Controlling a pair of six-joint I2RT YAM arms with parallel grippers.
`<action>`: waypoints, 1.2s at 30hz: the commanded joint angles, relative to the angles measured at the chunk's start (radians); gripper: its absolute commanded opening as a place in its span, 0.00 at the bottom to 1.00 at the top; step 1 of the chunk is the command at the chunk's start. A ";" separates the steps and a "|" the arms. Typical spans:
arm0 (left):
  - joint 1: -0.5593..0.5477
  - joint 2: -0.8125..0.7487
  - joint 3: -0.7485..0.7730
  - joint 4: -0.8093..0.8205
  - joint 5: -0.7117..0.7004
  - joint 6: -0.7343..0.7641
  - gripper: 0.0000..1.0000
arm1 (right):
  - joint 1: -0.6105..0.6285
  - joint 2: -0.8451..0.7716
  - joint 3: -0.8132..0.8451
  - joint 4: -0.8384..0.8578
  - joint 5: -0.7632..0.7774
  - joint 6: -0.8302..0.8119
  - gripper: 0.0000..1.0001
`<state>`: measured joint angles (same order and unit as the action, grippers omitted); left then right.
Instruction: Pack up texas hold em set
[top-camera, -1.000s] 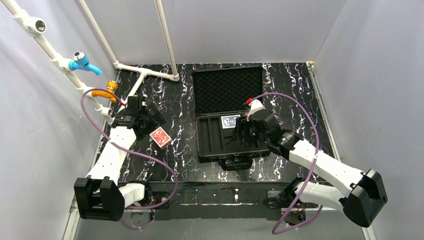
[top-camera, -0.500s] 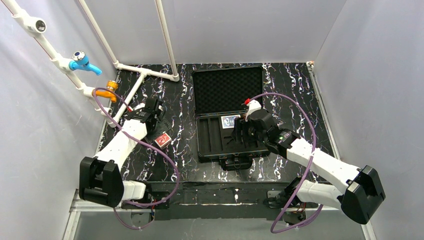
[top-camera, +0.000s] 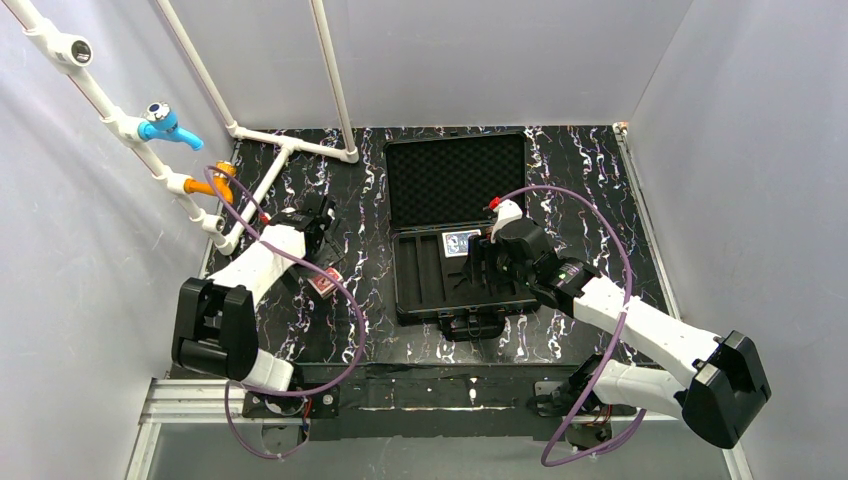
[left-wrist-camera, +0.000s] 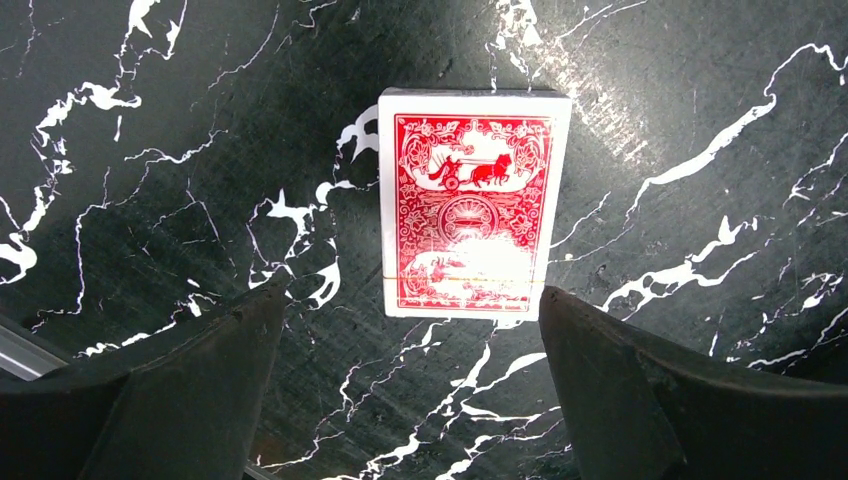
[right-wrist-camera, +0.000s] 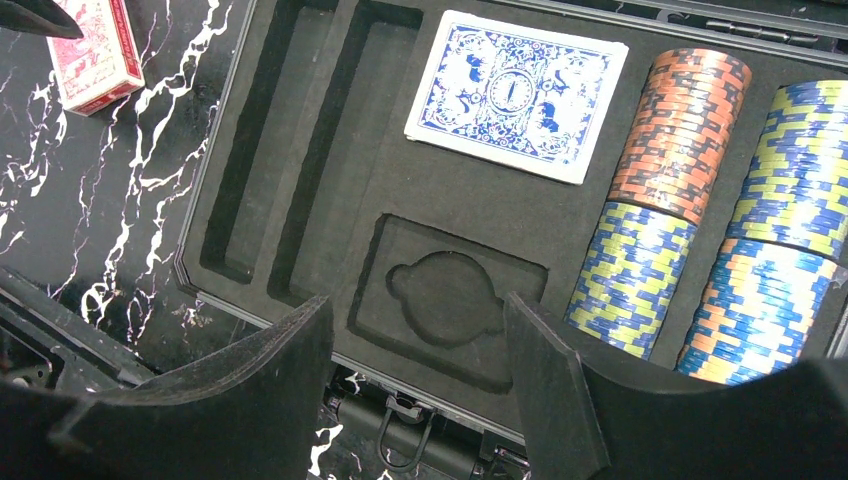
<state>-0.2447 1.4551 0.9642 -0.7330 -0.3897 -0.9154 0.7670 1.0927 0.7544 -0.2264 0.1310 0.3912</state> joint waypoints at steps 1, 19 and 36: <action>-0.004 0.020 0.024 0.014 -0.044 -0.019 0.98 | 0.001 -0.027 -0.010 0.045 0.007 -0.011 0.72; 0.032 0.142 -0.029 0.184 0.014 0.052 0.93 | 0.002 -0.031 -0.019 0.045 0.013 -0.015 0.72; 0.045 0.179 -0.093 0.257 0.065 0.119 0.47 | 0.002 -0.010 -0.008 0.041 0.015 -0.014 0.72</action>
<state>-0.2092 1.6001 0.9104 -0.4679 -0.3328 -0.8463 0.7670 1.0859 0.7364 -0.2138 0.1318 0.3885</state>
